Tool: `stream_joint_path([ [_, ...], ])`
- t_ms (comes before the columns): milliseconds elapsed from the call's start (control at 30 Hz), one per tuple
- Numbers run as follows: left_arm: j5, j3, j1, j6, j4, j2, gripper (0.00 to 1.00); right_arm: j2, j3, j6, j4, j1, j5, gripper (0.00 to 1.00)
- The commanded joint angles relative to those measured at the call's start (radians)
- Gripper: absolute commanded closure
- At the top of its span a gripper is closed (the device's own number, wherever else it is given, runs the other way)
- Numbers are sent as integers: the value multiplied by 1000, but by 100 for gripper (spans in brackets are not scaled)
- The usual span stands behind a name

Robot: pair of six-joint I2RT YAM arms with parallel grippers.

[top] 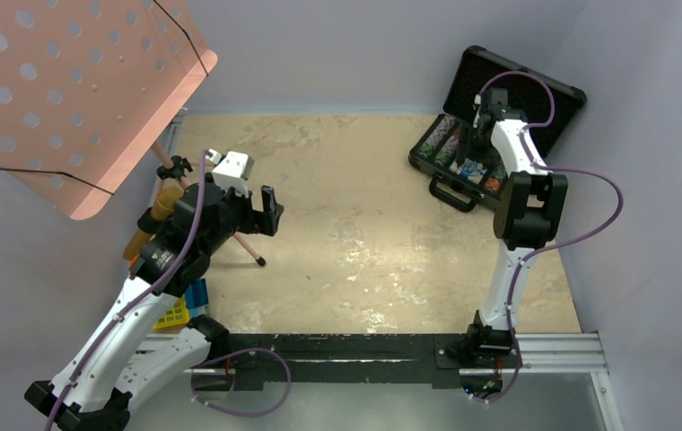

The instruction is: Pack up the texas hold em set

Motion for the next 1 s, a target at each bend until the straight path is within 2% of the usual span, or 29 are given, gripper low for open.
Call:
stream_joint_path([
  [0, 9, 8, 4, -2, 42, -14, 1, 21, 57, -14, -13, 2, 0, 71],
  [167, 9, 8, 4, -2, 41, -16, 1, 23, 53, -15, -8, 1, 5, 64],
  [300, 8, 8, 4, -2, 41, -20, 1, 21, 47, -14, -3, 1, 10, 54],
  [500, 7, 7, 4, -2, 41, -21, 1, 19, 50, -24, -4, 1, 29, 30],
  [600, 5, 7, 5, 0, 41, -21, 1, 6, 55, -26, -1, 1, 44, 22],
  [967, -1, 3, 4, 3, 44, -17, 0, -76, 167, -30, -47, 2, 83, 15],
])
